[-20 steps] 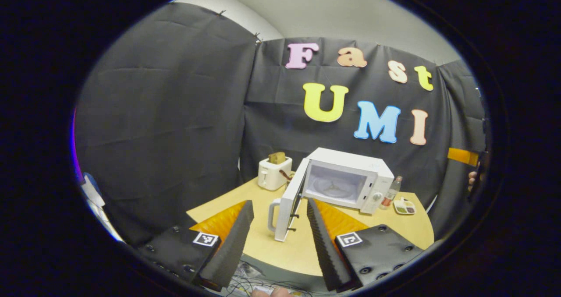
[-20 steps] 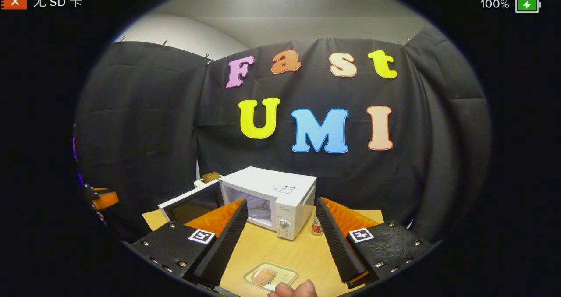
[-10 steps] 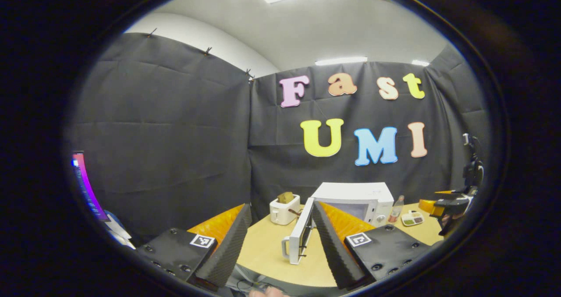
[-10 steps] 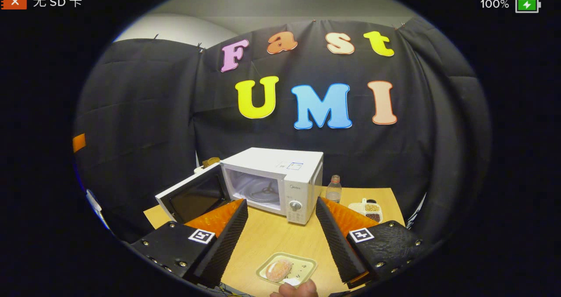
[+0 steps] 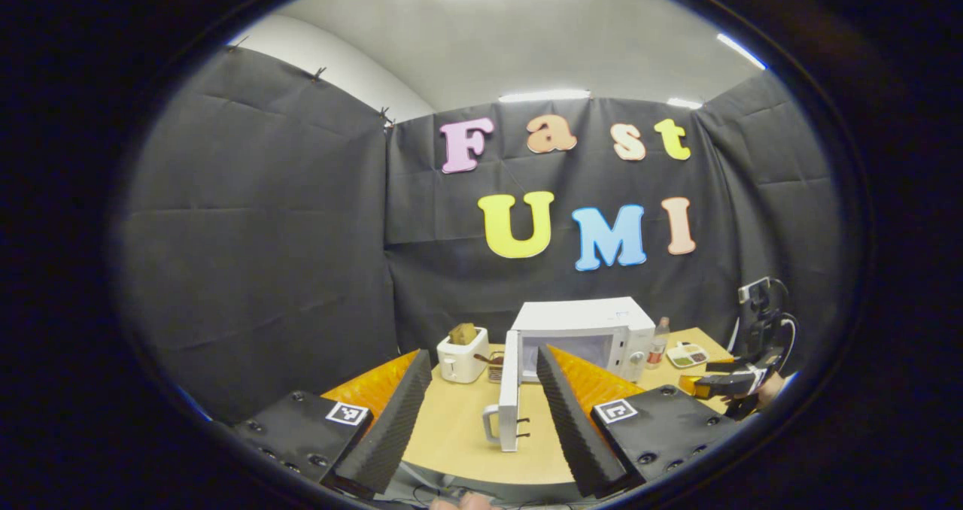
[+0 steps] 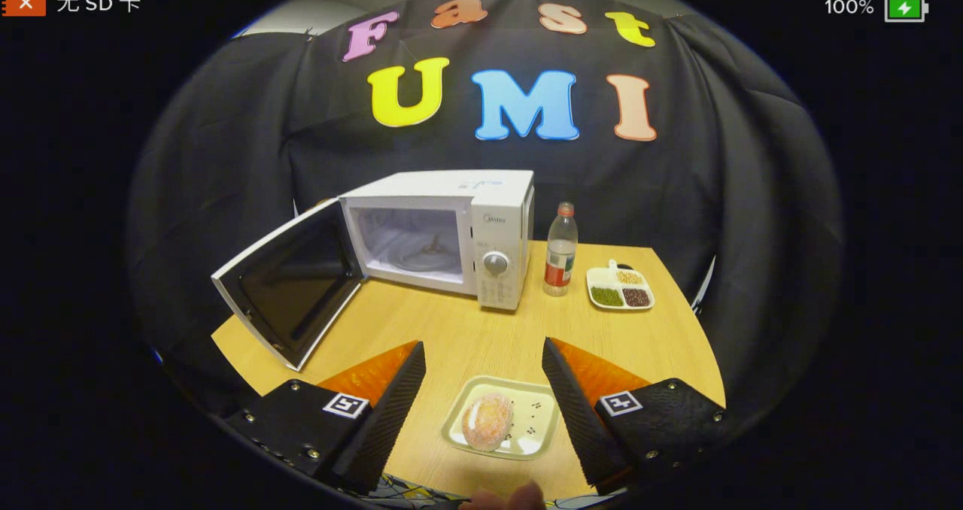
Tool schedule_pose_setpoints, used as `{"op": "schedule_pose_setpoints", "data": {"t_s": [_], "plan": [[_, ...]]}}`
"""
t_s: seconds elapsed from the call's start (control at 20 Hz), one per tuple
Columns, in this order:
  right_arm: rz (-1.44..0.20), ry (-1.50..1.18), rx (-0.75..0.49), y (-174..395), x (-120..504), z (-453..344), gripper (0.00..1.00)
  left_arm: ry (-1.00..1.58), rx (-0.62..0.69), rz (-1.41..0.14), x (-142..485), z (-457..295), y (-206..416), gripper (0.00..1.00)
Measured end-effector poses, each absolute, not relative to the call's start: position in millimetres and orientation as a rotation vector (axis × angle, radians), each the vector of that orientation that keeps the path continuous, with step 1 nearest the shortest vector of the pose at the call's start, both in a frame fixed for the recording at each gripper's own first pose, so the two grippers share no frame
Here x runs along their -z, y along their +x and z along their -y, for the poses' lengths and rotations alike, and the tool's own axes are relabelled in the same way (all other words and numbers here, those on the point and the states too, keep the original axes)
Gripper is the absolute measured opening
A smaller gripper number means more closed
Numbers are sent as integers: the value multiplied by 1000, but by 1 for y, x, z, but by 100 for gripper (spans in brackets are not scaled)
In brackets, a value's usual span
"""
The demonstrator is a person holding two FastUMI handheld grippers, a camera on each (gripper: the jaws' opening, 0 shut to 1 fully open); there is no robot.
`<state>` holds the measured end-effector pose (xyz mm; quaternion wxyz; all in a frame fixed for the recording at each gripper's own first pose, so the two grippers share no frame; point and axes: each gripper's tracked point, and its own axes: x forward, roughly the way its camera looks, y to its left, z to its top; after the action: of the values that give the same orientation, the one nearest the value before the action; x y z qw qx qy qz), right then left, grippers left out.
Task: Open the microwave oven with the left hand, put the food in, and close the microwave oven.
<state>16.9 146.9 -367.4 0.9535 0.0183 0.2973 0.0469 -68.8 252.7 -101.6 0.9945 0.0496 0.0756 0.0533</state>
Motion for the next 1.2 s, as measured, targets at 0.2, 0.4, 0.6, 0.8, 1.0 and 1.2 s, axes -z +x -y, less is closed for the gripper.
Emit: {"op": "schedule_pose_setpoints", "data": {"t_s": [0.2,0.4,0.6,0.8,1.0,1.2], "plan": [[-675,19,-100,15,402,-153,96,71,-112,-174,112,-261,-51,93],[-762,21,-107,15,442,-155,96,59,-138,-202,121,-263,-38,93],[-859,9,-114,14,488,-155,96,35,-164,-246,135,-258,-28,93],[-954,-36,-134,8,527,-154,96,39,-200,-288,145,-253,-23,93],[-1025,-64,-148,0,552,-151,95,61,-229,-306,145,-244,-23,93],[-1039,-28,-162,5,559,-153,88,62,-273,-313,146,-236,-28,93]]}}
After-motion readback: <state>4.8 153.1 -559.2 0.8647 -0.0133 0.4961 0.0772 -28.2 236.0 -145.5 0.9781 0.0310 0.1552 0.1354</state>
